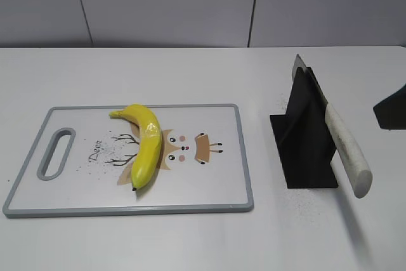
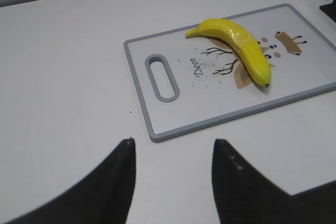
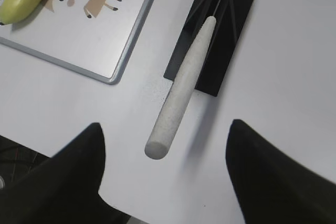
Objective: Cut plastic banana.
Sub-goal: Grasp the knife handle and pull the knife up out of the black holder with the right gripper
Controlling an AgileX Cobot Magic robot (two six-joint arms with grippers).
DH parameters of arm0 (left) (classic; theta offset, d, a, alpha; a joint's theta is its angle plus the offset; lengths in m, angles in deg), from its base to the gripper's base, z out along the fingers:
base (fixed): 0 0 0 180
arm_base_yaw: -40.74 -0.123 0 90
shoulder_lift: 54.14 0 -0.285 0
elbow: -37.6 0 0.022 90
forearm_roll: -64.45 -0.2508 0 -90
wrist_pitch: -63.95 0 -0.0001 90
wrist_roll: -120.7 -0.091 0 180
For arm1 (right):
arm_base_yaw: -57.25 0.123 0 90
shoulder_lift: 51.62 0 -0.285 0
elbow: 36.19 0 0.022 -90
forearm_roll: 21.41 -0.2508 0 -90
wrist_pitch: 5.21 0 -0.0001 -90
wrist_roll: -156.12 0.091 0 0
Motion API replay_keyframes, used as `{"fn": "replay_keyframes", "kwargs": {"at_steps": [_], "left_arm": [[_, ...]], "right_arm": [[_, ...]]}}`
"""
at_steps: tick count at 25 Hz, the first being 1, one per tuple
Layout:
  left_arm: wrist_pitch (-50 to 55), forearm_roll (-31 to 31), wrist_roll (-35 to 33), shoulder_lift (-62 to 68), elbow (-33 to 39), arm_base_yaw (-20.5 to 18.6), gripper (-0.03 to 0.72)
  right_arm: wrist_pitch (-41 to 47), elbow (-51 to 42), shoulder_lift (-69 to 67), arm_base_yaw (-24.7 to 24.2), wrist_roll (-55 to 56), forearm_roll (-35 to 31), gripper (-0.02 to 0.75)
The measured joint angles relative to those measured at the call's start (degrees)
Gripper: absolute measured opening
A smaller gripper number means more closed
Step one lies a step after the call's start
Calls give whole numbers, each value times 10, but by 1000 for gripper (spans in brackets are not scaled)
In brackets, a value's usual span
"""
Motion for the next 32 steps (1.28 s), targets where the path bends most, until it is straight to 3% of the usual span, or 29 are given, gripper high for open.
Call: {"fn": "replay_keyframes", "kwargs": {"at_steps": [11, 18, 21, 24, 28, 32], "left_arm": [[0, 0, 0, 0, 0, 0, 457], [0, 0, 0, 0, 0, 0, 457], [0, 0, 0, 0, 0, 0, 457], [0, 0, 0, 0, 0, 0, 457], [0, 0, 0, 0, 0, 0, 456], [-1, 0, 0, 0, 0, 0, 456]], "right_arm": [[36, 65, -196, 0, 36, 31, 541], [44, 74, -285, 0, 117, 38, 530], [47, 75, -315, 0, 146, 38, 480], [47, 75, -337, 0, 154, 36, 381], [43, 75, -349, 0, 160, 24, 164], [42, 75, -348, 0, 165, 25, 163]]}}
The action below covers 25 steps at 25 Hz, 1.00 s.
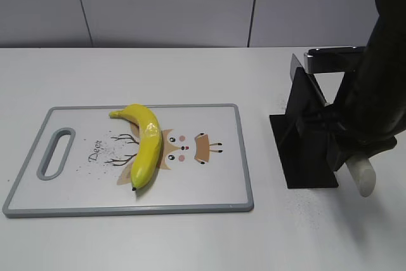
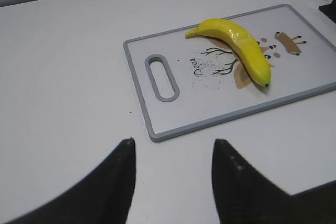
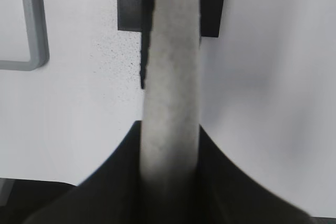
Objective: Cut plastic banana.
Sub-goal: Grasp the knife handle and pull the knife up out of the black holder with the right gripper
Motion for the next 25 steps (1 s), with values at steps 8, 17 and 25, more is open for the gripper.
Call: {"fn": "replay_keyframes", "kwargs": {"at_steps": [8, 17, 25], "left_arm": [[-3, 0, 0, 0, -1, 0, 456], [-24, -10, 0, 35, -48, 0, 480], [-124, -42, -1, 198, -140, 0, 592]], "right_arm": [[-9, 0, 87, 0, 3, 5, 163], [-8, 32, 194, 0, -29, 9, 162], [-27, 98, 183, 0, -259, -67, 162]]}}
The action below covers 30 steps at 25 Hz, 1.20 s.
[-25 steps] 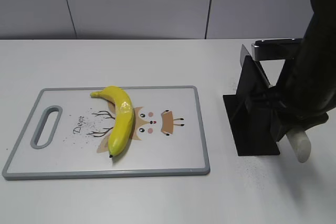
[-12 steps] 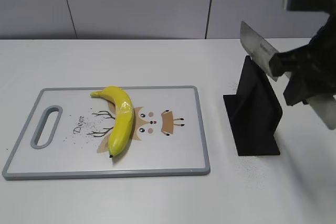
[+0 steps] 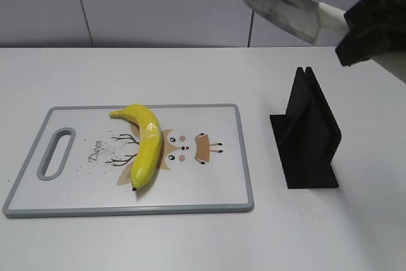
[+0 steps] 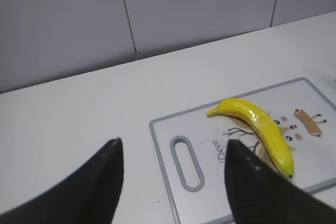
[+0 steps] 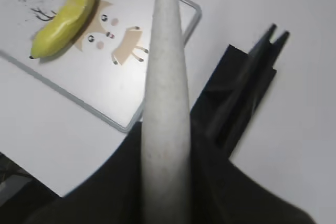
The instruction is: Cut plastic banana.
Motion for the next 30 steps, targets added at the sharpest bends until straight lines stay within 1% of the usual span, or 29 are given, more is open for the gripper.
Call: {"fn": "replay_keyframes", "kwargs": {"at_steps": [2, 6, 10, 13, 17, 20, 22, 27, 30], "left_arm": [[-14, -3, -11, 55, -29, 0, 596], [-32, 4, -66, 166, -96, 0, 598], [-30, 47, -138, 274, -171, 0, 599], [-6, 105, -212, 346, -224, 0, 599], [67, 180, -349, 436, -277, 0, 597], [131, 216, -459, 494, -309, 0, 593], [157, 225, -526, 526, -324, 1, 593], [176, 247, -616, 587, -344, 1, 593], [187, 271, -654, 617, -346, 1, 592]], "right_arm": [[-5, 17, -16, 0, -67, -27, 162], [-5, 46, -64, 0, -166, -56, 162], [-3, 78, -113, 0, -248, -62, 162], [1, 96, -145, 0, -322, -64, 162], [19, 114, -183, 0, -469, -87, 162], [22, 127, -208, 0, -555, -118, 162], [28, 138, -225, 0, -599, -144, 162], [64, 175, -275, 0, -704, -199, 162], [67, 197, -295, 0, -728, -212, 162]]}}
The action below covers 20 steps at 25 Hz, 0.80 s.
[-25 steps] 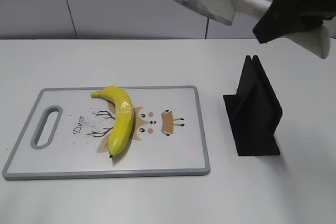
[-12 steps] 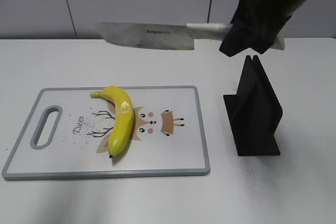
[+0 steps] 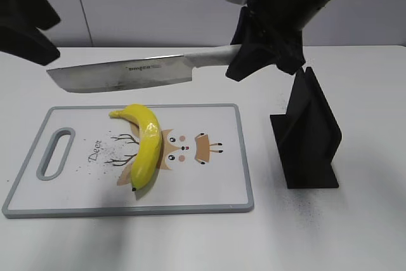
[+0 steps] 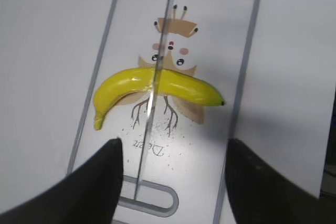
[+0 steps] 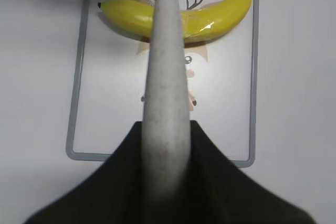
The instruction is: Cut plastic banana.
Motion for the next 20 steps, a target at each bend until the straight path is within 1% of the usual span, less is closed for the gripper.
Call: {"fn": "replay_keyframes", "kwargs": {"at_steps": [6, 8, 10, 11, 15, 16, 18, 20], "left_arm": [[-10, -4, -25, 57, 0, 0, 589], [-20, -13, -26, 71, 0, 0, 569], [-33, -24, -26, 87, 0, 0, 513], [-42, -28, -26, 93, 0, 0, 465], [-52, -30, -28, 108, 0, 0, 228], [-52, -28, -28, 111, 0, 0, 187], [-52, -24, -28, 120, 0, 0, 148], [-51, -23, -28, 127, 0, 0, 132]], "right_arm": [[14, 24, -17, 0, -29, -6, 162], [15, 24, -23, 0, -31, -6, 162], [15, 25, -30, 0, -32, -7, 162], [16, 25, -33, 0, -33, -7, 162], [10, 25, -41, 0, -32, -17, 162], [9, 25, -41, 0, -32, -20, 162], [5, 25, -41, 0, -32, -31, 162], [3, 25, -41, 0, -32, -39, 162]]}}
